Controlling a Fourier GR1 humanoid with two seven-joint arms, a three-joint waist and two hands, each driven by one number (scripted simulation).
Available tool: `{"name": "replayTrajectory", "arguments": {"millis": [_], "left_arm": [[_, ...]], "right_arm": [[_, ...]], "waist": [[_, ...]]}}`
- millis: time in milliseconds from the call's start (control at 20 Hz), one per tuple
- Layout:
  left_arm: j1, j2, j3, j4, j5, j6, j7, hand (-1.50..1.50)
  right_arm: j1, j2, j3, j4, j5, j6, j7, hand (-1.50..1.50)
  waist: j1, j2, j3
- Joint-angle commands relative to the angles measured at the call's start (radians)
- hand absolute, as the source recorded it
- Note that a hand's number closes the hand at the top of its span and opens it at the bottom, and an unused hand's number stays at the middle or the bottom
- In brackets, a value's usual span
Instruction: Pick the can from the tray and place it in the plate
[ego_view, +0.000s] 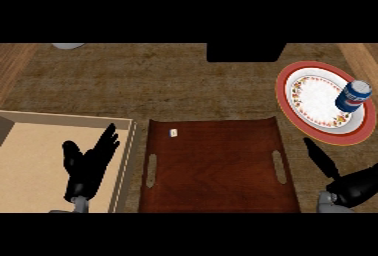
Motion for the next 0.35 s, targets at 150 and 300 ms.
{"name": "replayTrajectory", "arguments": {"millis": [150,300], "left_arm": [[0.024,-0.036,0.012,0.022,-0.011,-0.015,-0.042,0.00],[0.010,-0.032,0.013,0.014,-0.016,-0.025,-0.013,0.00]], "right_arm": [[0.161,0.007,0.216,-0.115,0.102,-0.142,0.177,-1.50],[0.139,0.007,0.287,-0.050,0.124,-0.239,0.191,-1.50]], "waist": [[0.000,0.004,-0.006],[0.002,0.005,-0.006]]}}
